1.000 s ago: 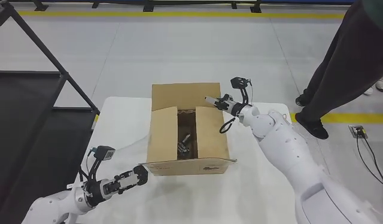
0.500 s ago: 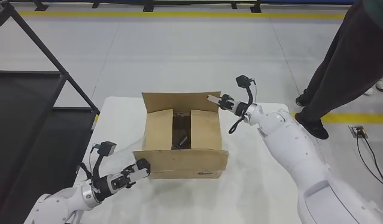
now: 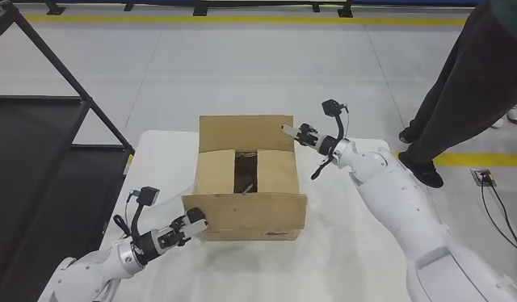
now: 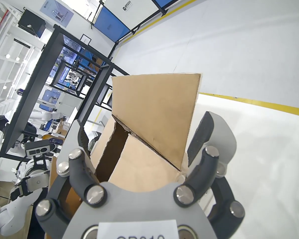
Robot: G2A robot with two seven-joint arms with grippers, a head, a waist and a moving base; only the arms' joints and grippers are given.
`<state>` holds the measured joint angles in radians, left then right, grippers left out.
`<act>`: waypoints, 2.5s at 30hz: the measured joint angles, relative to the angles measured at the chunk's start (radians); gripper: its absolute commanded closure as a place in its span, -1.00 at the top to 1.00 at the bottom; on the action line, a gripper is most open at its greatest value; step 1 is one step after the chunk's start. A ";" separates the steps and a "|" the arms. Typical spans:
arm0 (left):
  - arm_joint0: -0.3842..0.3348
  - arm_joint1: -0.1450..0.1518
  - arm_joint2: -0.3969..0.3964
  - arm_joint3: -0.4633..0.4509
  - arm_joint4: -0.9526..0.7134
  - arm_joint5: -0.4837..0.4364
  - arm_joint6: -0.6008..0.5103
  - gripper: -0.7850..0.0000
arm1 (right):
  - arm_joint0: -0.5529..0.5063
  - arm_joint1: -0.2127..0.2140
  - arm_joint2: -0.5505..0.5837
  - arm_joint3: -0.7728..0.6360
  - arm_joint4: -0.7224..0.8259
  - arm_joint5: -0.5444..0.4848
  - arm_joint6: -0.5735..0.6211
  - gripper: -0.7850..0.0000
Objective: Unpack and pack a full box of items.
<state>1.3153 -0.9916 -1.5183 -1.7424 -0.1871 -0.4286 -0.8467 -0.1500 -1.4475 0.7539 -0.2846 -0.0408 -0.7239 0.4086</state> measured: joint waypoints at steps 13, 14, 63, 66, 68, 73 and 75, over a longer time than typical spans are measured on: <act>-0.023 -0.001 0.020 0.019 0.007 0.015 0.028 1.00 | -0.066 0.020 0.005 -0.110 -0.115 0.201 -0.043 1.00; -0.023 -0.001 0.021 0.020 0.005 0.015 0.029 1.00 | -0.070 0.018 0.005 -0.112 -0.115 0.207 -0.036 1.00; -0.062 -0.022 0.152 -0.026 0.269 0.153 0.277 1.00 | -0.272 0.180 0.298 -0.698 0.139 0.442 0.672 1.00; -0.070 -0.025 0.161 -0.021 0.271 0.157 0.287 1.00 | -0.302 0.186 0.302 -0.765 0.122 0.585 0.643 1.00; -0.079 -0.027 0.168 -0.016 0.274 0.165 0.295 1.00 | -0.325 0.187 0.310 -0.799 0.143 0.636 0.621 1.00; -0.116 -0.034 0.198 0.004 0.306 0.192 0.319 1.00 | -0.335 0.183 0.302 -0.814 0.184 0.771 0.607 1.00; -0.131 -0.038 0.213 0.014 0.323 0.200 0.333 1.00 | -0.335 0.179 0.298 -0.809 0.209 0.806 0.601 1.00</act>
<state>1.1847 -1.0296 -1.3049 -1.7283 0.1363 -0.2288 -0.5133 -0.4846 -1.2688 1.0516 -1.0933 0.1681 0.0821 1.0101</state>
